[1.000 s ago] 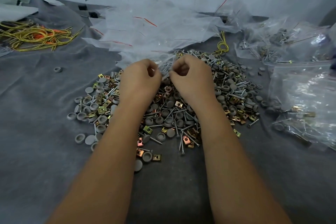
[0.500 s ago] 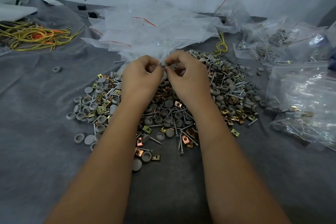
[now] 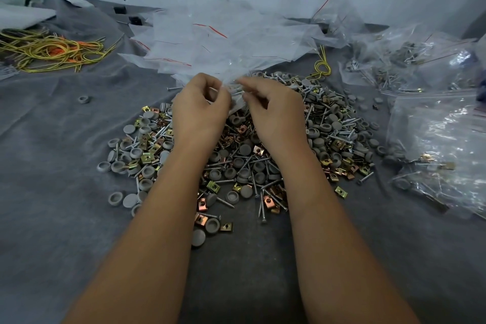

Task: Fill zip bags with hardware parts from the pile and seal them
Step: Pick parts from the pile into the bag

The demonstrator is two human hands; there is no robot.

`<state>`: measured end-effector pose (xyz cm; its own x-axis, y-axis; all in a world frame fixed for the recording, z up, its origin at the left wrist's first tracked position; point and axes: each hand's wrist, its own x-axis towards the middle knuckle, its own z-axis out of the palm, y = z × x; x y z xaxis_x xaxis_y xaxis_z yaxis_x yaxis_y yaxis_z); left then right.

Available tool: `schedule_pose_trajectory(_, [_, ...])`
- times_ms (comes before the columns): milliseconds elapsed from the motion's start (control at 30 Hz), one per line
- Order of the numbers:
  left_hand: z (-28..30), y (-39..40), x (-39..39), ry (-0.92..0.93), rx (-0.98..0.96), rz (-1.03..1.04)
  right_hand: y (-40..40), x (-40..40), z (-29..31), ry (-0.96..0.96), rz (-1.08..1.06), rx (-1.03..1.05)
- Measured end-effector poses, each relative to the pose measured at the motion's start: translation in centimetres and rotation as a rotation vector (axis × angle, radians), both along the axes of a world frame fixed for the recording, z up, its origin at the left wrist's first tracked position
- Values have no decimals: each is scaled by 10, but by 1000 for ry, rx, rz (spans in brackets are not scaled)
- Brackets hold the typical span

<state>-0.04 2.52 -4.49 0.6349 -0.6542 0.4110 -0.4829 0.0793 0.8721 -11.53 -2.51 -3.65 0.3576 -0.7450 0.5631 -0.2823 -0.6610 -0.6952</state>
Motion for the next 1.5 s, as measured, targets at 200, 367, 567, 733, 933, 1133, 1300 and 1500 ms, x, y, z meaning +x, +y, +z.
schedule_pose_trajectory(200, [0, 2, 9, -29, -55, 184, 3, -1, 3, -116, -101, 16])
schedule_pose_trajectory(367, [-3, 2, 7, -129, -33, 156, 2, -2, 1, 318, -128, -48])
schedule_pose_trajectory(567, [-7, -3, 9, -87, 23, 108, 2, 0, 0, 641, -139, -189])
schedule_pose_trajectory(733, [-7, -4, 10, -80, 49, 106, 2, 0, 0, 591, -144, -158])
schedule_pose_trajectory(933, [-7, -4, 9, -174, 117, 98, 0, 1, 1, 380, -194, -50])
schedule_pose_trajectory(1133, [-6, -3, 8, -195, 162, 93, 0, -1, 0, 236, -264, -65])
schedule_pose_trajectory(1300, [-6, -2, 4, -242, 190, 66, 5, 0, 4, 119, -180, -118])
schedule_pose_trajectory(1500, [-6, -2, 3, -265, 164, 38, 3, 1, -2, 245, -185, -126])
